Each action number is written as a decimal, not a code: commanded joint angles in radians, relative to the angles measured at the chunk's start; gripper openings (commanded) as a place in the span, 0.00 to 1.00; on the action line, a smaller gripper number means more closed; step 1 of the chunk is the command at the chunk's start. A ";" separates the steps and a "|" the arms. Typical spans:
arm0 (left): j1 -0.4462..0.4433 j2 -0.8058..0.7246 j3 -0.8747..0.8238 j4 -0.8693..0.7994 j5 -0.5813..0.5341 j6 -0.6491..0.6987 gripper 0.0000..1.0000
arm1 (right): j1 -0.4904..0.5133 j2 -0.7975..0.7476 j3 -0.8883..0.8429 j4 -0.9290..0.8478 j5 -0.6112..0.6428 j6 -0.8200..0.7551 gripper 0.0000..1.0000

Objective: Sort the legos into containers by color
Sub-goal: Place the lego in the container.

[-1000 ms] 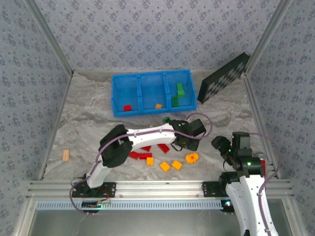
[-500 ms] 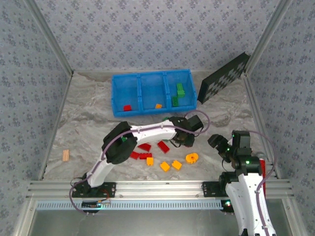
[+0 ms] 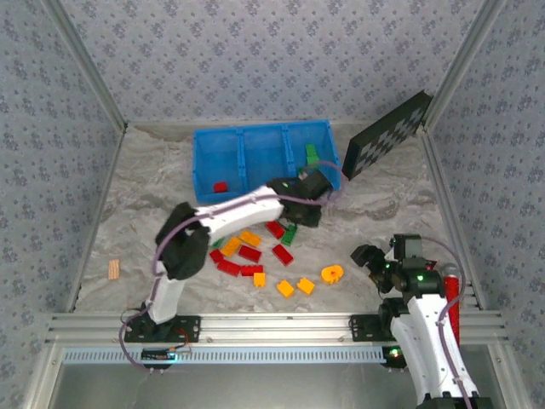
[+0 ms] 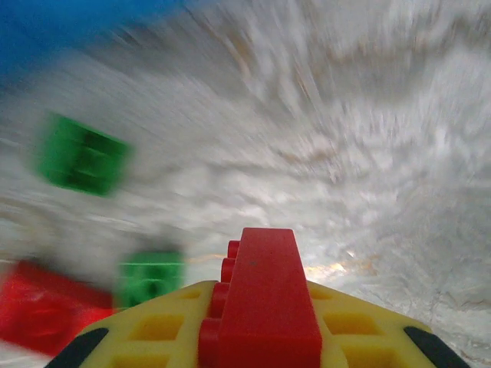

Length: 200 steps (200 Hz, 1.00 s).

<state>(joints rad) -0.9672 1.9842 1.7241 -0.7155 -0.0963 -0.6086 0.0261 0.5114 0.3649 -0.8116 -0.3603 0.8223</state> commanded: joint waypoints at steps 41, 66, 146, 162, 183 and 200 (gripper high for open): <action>0.282 -0.350 -0.061 -0.090 -0.168 0.218 0.21 | 0.164 0.056 -0.011 0.002 0.032 0.316 0.76; 0.442 -0.418 -0.151 -0.009 -0.132 0.227 0.20 | 0.254 0.135 0.043 -0.011 0.105 0.396 0.76; 0.626 -0.247 -0.125 0.083 -0.093 0.279 0.19 | 0.468 0.363 0.147 0.089 0.198 0.673 0.76; 0.639 -0.186 -0.088 0.090 -0.091 0.277 0.19 | 0.488 0.377 0.147 0.096 0.200 0.715 0.77; 0.645 -0.100 -0.019 0.089 -0.075 0.284 0.19 | 0.501 0.397 0.147 0.089 0.202 0.739 0.77; 0.645 -0.028 0.049 0.071 -0.066 0.287 0.19 | 0.502 0.421 0.144 0.098 0.188 0.751 0.77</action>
<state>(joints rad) -0.3218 1.8938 1.6611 -0.6521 -0.1898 -0.3439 0.5209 0.9066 0.4988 -0.7116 -0.1932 1.5005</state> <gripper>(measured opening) 0.271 0.770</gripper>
